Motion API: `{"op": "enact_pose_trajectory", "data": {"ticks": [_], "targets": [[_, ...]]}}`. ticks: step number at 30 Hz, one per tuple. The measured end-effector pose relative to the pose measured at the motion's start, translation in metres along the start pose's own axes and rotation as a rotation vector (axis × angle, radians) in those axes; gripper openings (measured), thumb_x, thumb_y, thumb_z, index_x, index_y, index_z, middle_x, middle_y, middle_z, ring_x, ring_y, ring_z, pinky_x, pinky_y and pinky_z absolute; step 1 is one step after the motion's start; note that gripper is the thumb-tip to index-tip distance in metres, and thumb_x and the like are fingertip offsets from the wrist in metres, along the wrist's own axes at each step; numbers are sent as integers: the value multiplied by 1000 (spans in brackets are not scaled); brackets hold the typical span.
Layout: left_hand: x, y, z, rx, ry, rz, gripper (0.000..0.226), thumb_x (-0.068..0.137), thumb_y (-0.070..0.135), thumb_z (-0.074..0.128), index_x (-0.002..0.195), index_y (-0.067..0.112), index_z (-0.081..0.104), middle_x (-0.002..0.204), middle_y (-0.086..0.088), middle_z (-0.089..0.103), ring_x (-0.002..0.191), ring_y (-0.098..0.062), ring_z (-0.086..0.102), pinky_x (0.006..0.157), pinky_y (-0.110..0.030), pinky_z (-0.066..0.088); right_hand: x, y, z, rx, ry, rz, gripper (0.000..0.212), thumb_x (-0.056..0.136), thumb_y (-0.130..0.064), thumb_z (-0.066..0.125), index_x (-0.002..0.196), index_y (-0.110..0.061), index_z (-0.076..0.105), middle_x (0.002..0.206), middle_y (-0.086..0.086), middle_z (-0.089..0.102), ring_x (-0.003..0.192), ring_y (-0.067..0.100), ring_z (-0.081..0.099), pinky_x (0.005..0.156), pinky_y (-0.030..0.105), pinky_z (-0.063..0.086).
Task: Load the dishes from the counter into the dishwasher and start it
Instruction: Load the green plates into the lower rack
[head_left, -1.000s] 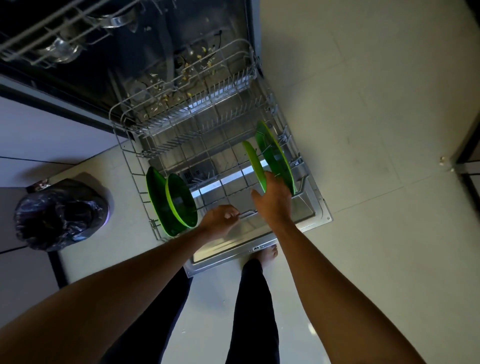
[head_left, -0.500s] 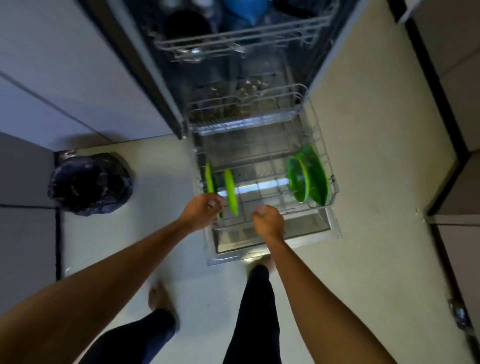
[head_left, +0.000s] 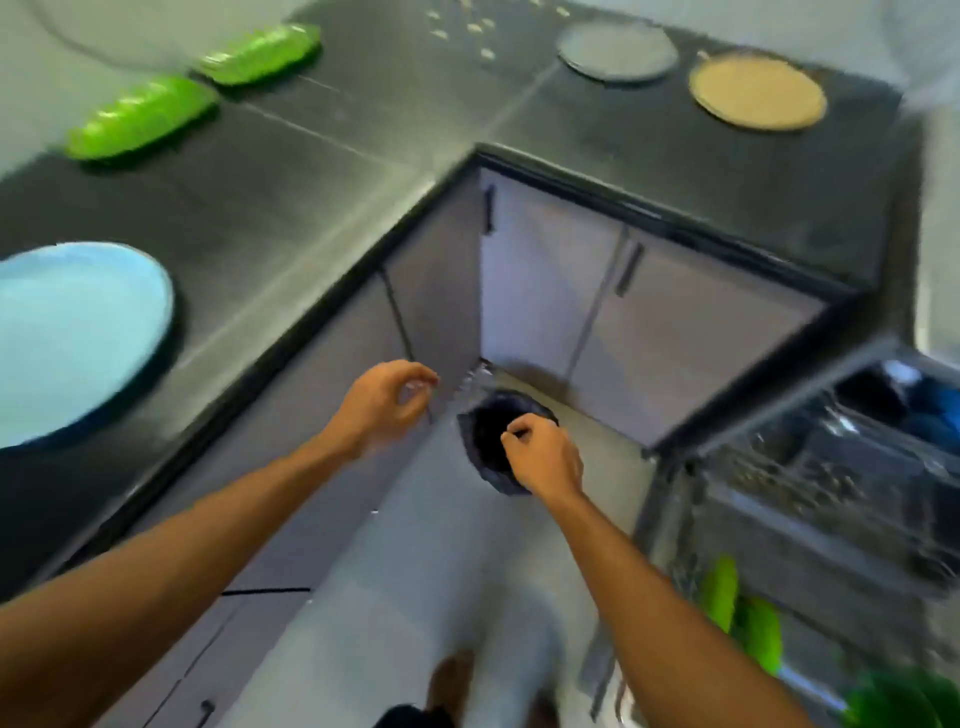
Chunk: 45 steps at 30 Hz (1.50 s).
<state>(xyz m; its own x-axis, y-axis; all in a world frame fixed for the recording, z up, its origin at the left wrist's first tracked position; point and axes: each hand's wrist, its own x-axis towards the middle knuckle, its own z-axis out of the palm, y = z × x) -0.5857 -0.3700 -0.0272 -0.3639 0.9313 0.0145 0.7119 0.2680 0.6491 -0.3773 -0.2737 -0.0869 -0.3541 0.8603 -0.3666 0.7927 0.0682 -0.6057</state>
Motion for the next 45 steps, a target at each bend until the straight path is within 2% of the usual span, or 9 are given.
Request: {"op": "enact_pose_trajectory", "data": {"ticks": [6, 10, 13, 19, 24, 26, 37, 41, 45], "targets": [[20, -70, -131, 178, 378, -20, 19, 82, 15, 64, 99, 18, 73, 96, -1, 69, 89, -23, 61, 85, -28, 41, 53, -178, 12, -12, 9, -368, 17, 90, -31, 63, 103, -27, 72, 104, 1, 73, 99, 29, 65, 80, 33, 50], [44, -102, -158, 170, 433, -158, 24, 86, 20, 66, 110, 22, 68, 108, 2, 63, 104, -18, 54, 92, -25, 35, 100, -252, 30, -6, -19, -622, 19, 94, -24, 63, 111, -22, 71, 104, -3, 64, 99, 20, 61, 79, 26, 45], [85, -121, -169, 170, 445, -292, 30, 88, 25, 66, 117, 21, 65, 114, 2, 60, 110, -17, 50, 93, -24, 33, 146, -295, 43, -100, 4, -776, 25, 95, -22, 62, 119, -19, 68, 111, 1, 60, 105, 22, 51, 88, 32, 47], [183, -167, -195, 153, 571, -551, 40, 86, 28, 66, 124, 17, 62, 125, -4, 57, 120, -23, 49, 100, -31, 38, 247, -368, 67, -74, -1, -845, 25, 94, -26, 66, 117, -16, 67, 110, 6, 54, 102, 23, 47, 90, 32, 41], [231, -193, -211, 158, 619, -609, 39, 85, 27, 66, 122, 14, 63, 119, -3, 57, 115, -20, 48, 95, -23, 35, 305, -423, 86, -32, 49, -840, 23, 90, -28, 70, 108, -13, 68, 103, 6, 54, 98, 24, 49, 85, 37, 46], [253, -203, -221, 177, 615, -601, 40, 85, 28, 67, 122, 13, 63, 118, -4, 57, 114, -21, 49, 96, -27, 38, 330, -447, 92, -46, 59, -836, 24, 91, -29, 70, 107, -12, 67, 103, 7, 53, 97, 25, 48, 84, 37, 46], [360, -249, -239, 337, 560, -498, 41, 87, 36, 59, 121, 14, 61, 121, -8, 55, 113, -27, 50, 97, -39, 42, 441, -557, 111, -88, 162, -540, 63, 98, -63, 40, 135, -16, 61, 119, 10, 57, 113, 30, 51, 95, 44, 41], [368, -254, -236, 421, 551, -496, 38, 89, 39, 52, 122, 19, 57, 127, -5, 52, 117, -26, 47, 99, -39, 40, 464, -590, 117, -132, 208, -433, 69, 94, -73, 35, 128, -22, 65, 118, 12, 59, 114, 33, 52, 95, 46, 38], [369, -252, -237, 430, 537, -516, 38, 90, 40, 49, 121, 20, 55, 129, -4, 50, 118, -25, 45, 99, -39, 38, 476, -608, 127, -156, 243, -340, 68, 84, -79, 45, 121, -26, 66, 118, 10, 60, 113, 32, 53, 92, 46, 37]]}}
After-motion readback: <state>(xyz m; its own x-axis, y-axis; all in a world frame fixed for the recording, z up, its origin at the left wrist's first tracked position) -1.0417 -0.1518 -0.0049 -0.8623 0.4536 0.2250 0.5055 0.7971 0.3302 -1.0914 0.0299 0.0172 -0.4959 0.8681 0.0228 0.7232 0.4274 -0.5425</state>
